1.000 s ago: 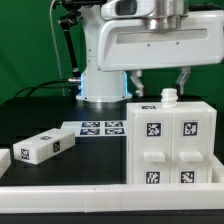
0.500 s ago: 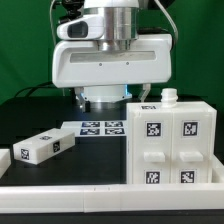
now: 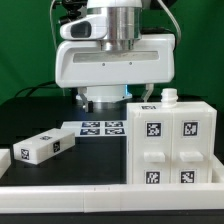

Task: Assemble cabinet

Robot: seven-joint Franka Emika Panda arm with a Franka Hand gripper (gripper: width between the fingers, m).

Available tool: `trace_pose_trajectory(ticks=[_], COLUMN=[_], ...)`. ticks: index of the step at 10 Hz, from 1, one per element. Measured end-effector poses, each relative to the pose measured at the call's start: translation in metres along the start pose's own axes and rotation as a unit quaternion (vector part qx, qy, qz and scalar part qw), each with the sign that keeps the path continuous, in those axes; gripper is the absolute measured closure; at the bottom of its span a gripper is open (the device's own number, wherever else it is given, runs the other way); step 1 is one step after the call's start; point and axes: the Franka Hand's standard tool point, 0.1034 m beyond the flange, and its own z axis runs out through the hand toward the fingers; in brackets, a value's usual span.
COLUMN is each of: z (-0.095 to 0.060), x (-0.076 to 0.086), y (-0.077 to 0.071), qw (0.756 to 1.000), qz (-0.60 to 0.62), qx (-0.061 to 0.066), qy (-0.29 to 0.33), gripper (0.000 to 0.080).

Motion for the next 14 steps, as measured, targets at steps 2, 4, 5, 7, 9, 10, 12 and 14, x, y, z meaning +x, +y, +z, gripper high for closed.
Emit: trace_pose_trajectory(ticks=[2, 4, 5, 7, 9, 10, 12, 14], z=[0.01, 0.016, 0.016, 0.016, 0.016, 0.017, 0.021, 0.028], x=[-0.017, -0.026, -0.025, -0.025, -0.026, -0.035, -0.047, -0.057], y=[0.02, 0.044, 0.039, 0.038, 0.04, 0.057, 0.084, 0.104], qw=[0.998, 0.998, 0.998, 0.999, 0.998, 0.995, 0.987, 0.98], qz=[0.054, 0.062, 0.057, 0.053, 0.061, 0.1, 0.159, 0.2], qx=[-0.007, -0.003, -0.003, -0.003, -0.001, 0.002, 0.001, 0.005], qy=[0.009, 0.004, 0.005, 0.004, 0.004, 0.003, -0.004, -0.009], gripper=[0.0003, 0.0003, 0.0003, 0.0003, 0.0003, 0.0003, 0.0003, 0.0003])
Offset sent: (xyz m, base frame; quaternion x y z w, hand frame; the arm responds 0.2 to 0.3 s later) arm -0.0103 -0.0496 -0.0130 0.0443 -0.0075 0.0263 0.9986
